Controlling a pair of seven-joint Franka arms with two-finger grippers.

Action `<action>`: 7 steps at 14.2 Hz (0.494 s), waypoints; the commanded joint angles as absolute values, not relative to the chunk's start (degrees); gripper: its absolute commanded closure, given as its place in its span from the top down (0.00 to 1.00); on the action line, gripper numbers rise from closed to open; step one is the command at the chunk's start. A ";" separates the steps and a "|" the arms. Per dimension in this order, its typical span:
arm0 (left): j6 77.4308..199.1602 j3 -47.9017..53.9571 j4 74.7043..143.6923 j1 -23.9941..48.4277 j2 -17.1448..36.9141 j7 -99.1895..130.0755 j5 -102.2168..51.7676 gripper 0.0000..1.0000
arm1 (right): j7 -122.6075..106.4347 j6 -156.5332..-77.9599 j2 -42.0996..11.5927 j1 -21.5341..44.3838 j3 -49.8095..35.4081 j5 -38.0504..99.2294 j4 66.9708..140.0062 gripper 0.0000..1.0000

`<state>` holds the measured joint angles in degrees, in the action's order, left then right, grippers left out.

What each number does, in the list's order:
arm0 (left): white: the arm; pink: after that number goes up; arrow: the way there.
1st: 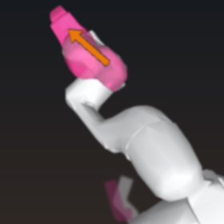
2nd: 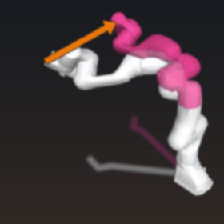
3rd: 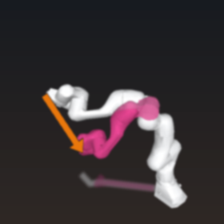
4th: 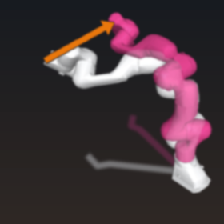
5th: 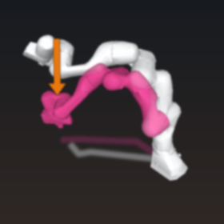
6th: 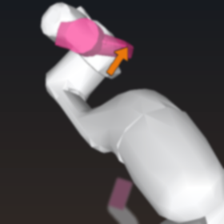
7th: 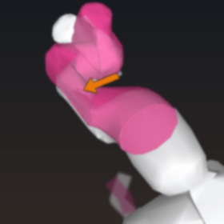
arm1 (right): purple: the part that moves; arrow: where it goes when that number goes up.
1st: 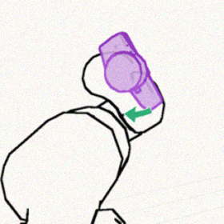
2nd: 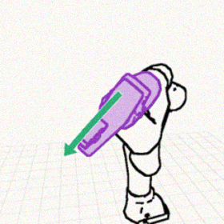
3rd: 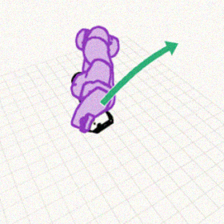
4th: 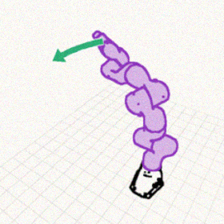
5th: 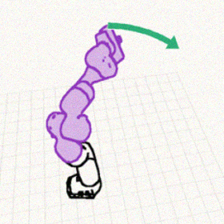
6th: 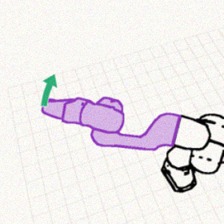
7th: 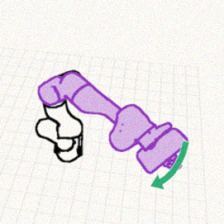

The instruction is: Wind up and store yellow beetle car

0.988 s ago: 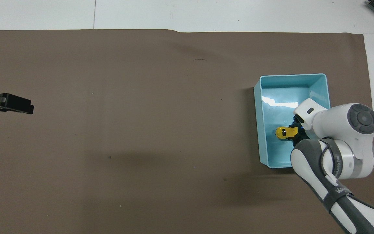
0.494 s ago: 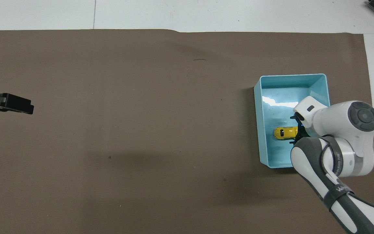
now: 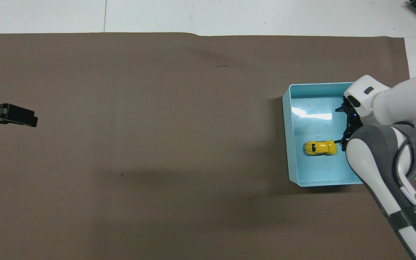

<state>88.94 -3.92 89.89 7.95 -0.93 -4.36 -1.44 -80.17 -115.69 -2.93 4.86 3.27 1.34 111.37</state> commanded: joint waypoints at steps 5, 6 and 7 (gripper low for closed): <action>88.33 -3.60 90.70 7.38 -1.85 -3.96 -1.67 1.00 | -53.76 -106.71 2.79 4.57 2.81 2.99 105.38 1.00; 88.33 -3.60 90.70 7.38 -1.85 -3.96 -1.67 1.00 | -48.22 -105.66 4.47 4.57 2.81 3.08 105.38 1.00; 88.33 -3.60 90.70 7.38 -1.85 -3.96 -1.67 1.00 | -41.90 -104.43 5.61 4.57 2.81 3.86 105.29 1.00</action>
